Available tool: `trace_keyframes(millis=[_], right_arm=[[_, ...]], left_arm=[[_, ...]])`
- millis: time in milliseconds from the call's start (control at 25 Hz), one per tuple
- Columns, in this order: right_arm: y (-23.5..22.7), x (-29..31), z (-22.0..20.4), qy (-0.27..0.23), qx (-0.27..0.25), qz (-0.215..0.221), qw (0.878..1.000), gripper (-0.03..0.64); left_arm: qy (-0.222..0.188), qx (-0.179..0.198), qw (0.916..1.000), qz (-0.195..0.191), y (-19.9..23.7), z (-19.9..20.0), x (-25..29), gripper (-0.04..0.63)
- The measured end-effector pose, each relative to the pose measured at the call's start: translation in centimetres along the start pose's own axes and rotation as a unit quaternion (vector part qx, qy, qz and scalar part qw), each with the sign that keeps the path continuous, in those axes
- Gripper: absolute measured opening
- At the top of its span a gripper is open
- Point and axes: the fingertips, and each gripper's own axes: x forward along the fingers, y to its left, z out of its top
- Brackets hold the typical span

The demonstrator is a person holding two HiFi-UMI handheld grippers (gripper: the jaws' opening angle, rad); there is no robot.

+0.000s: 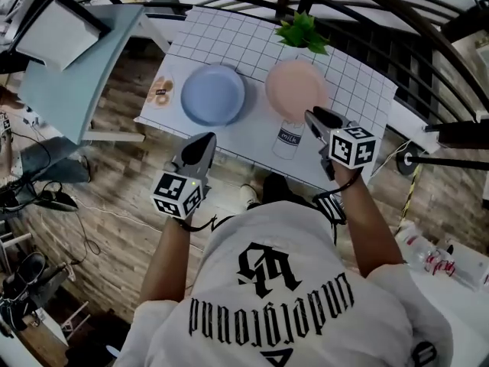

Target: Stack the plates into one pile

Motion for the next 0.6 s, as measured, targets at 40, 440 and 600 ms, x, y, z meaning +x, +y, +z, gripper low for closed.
trace_keyframes(millis=[40, 440, 600], right_arm=[[0.9, -0.5, 0.5, -0.008, -0.015, 0.003, 1.0, 0.117], [9.8, -5.0, 4.5, -0.096, -0.113, 0.029, 0.988, 0.039], [12.2, -5.5, 4.8, -0.116, -0.128, 0.037, 0.984, 0.003]], left_arm=[[-0.01, 0.002, 0.9999, 0.0, -0.1, 0.6, -0.8, 0.049], [-0.073, 0.018, 0.9971, -0.009, -2.0, 4.2, -7.1, 0.049], [-0.08, 0.017, 0.9966, -0.002, -1.8, 4.1, -9.0, 0.049]])
